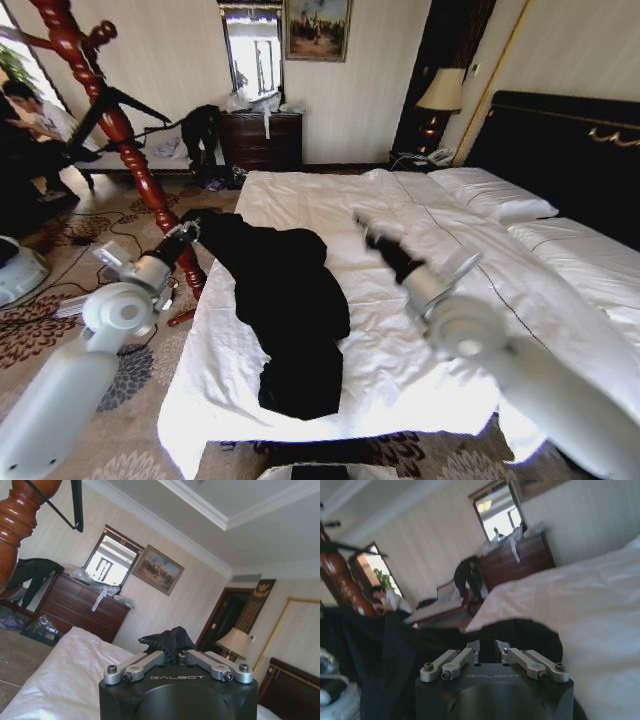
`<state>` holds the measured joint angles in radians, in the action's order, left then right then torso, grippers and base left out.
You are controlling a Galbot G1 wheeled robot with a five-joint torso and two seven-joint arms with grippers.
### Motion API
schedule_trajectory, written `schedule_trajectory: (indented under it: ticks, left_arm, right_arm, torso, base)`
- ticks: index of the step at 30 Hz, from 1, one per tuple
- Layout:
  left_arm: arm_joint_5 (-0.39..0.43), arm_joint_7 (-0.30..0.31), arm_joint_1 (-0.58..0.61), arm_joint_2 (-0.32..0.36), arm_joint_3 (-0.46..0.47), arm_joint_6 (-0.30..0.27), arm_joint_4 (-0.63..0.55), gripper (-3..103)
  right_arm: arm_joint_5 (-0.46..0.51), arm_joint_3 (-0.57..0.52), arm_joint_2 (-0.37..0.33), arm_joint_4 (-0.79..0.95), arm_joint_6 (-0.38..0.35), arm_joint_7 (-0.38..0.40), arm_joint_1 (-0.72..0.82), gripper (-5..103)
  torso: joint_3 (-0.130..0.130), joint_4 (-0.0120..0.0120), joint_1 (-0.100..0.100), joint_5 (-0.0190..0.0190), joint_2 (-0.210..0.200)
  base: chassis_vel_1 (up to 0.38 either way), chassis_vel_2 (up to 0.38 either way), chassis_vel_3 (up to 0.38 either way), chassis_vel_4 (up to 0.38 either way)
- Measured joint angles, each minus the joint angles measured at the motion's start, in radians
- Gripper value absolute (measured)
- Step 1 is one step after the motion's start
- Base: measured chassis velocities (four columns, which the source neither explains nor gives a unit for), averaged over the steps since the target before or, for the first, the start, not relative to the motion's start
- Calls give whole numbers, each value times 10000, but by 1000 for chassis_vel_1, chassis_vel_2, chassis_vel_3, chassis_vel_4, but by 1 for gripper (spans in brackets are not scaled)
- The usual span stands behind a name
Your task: Pick up the clothes from the bed and hang them on the clothes hanger.
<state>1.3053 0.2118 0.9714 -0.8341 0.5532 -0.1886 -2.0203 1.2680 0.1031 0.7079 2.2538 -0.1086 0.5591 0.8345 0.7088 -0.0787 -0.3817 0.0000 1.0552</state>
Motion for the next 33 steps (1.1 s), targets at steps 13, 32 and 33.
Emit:
schedule_trajectory:
  ticks: [13, 32, 33]
  left_arm:
    - [312, 433, -1309, -269, -436, -109, 274, 0]
    - [294, 515, -2315, -785, -1249, -190, 755, 0]
    - [294, 515, -2315, -785, -1249, -190, 755, 0]
  right_arm:
    - [-1961, 4159, 1728, -747, -2473, 2297, -1537, 59]
    - [-1901, 6017, 4293, -2403, -2775, 3163, -3133, 100]
    - [-1901, 6017, 4293, -2403, -2775, 3163, -3133, 100]
  torso:
    - [0, 8, -1, -2, 0]
    - [0, 8, -2, -1, 0]
    - [0, 8, -2, -1, 0]
  base:
    - [0, 0, 0, 0]
    - [0, 0, 0, 0]
    - [0, 0, 0, 0]
